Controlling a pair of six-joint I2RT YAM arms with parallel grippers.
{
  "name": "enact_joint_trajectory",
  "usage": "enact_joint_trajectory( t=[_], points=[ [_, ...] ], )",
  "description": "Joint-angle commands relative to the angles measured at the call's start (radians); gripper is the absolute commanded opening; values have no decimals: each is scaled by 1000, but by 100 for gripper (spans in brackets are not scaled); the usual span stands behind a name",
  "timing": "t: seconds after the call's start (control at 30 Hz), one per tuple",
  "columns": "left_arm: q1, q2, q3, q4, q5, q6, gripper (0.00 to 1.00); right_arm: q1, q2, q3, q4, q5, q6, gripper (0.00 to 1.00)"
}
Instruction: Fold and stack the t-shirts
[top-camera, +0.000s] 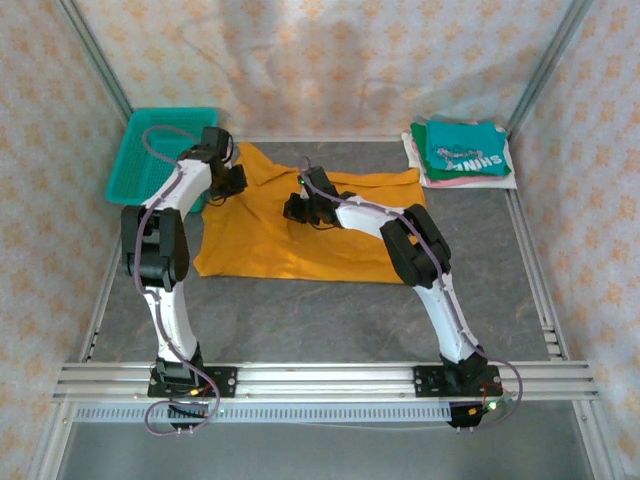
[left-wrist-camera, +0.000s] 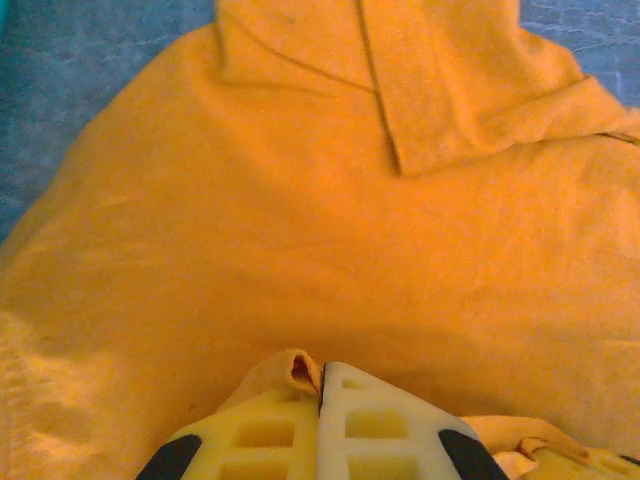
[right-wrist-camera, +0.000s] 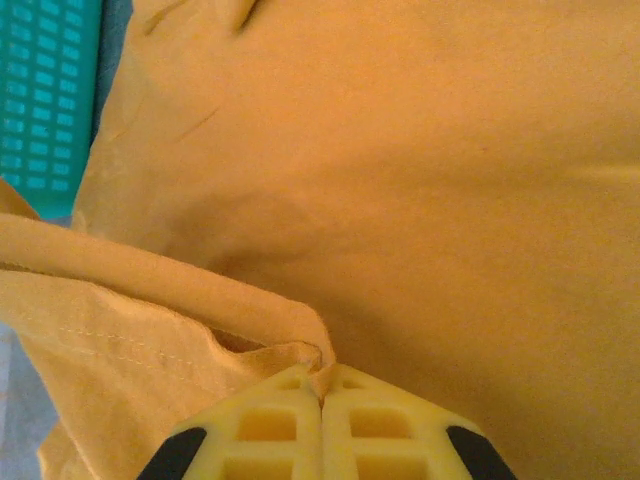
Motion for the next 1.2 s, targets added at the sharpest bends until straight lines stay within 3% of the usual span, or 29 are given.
enact_joint_trajectory(
  t=[0.0, 0.07, 0.13, 0.3, 0.5, 0.6, 0.67, 0.87, 1.03, 1.17],
  points=[
    [-9, 67, 74, -106, -58, 23, 1, 2, -49, -18, 33, 70, -1, 0],
    [-14, 86, 102, -127, -79, 24, 11, 2, -50, -21, 31, 85, -1, 0],
    [-16, 98, 118, -141, -97, 28, 27, 2, -53, -25, 29, 104, -1, 0],
    [-17, 61, 93, -153, -172, 38, 43, 2, -71, -34, 8, 165, -6, 7],
    [-16, -155, -120, -59, -228, 40, 46, 2, -142, -76, -23, 227, -31, 11],
    [-12, -259, -274, -20, -189, 31, 47, 3, -208, -124, -42, 245, -69, 28],
    [-6, -338, -401, 20, -173, 19, 50, 1, -261, -164, -90, 258, -104, 33],
    [20, -524, -675, 58, -123, 8, 54, -6, -560, -506, -67, 293, -138, 36],
    [40, -516, -781, 127, -70, -17, 48, -70, -743, -778, -38, 246, -35, 36],
    [55, -470, -816, 161, -62, -40, 30, -157, -835, -899, -64, 243, -10, 36]
  ],
)
